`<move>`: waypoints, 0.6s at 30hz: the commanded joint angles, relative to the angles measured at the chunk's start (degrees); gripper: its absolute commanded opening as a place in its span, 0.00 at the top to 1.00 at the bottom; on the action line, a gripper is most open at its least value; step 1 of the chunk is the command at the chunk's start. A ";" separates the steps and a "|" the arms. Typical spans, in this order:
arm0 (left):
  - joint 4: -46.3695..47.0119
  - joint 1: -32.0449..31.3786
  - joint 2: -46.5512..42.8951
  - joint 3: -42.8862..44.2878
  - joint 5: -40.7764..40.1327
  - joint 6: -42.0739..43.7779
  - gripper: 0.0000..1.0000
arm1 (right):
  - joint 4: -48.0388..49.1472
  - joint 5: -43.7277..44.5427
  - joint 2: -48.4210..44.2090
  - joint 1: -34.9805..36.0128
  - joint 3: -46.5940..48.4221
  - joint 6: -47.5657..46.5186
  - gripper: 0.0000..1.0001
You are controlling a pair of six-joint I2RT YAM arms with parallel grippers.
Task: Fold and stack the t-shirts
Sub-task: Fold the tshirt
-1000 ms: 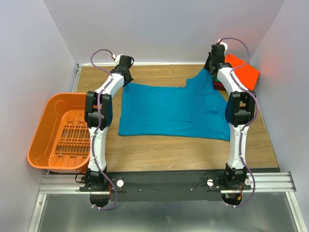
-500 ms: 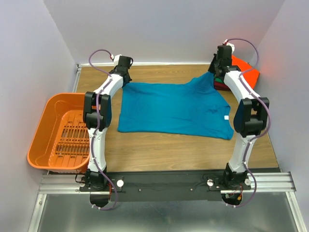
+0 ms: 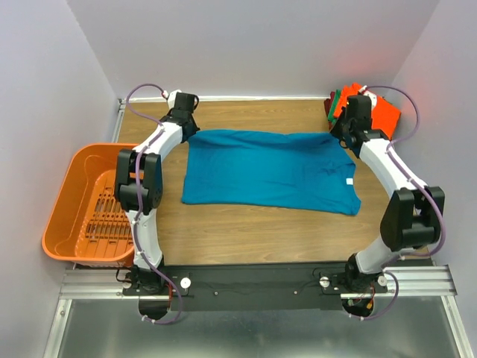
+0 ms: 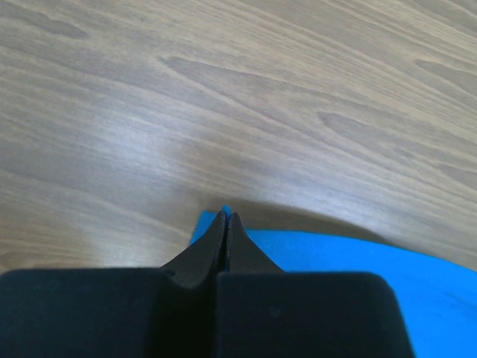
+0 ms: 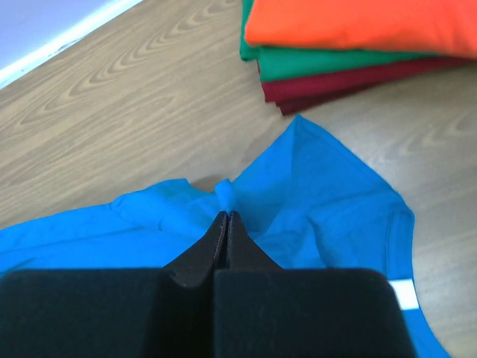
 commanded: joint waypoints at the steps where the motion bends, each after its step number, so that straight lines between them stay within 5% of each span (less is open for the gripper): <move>1: 2.52 0.28 -3.91 -3.05 3.26 -1.81 1.00 | 0.74 1.72 -6.21 -0.23 -4.66 3.44 0.99; 18: 5.07 0.28 -11.56 -14.39 5.11 -4.27 1.00 | -1.54 -1.36 -23.26 -0.23 -22.77 8.18 0.99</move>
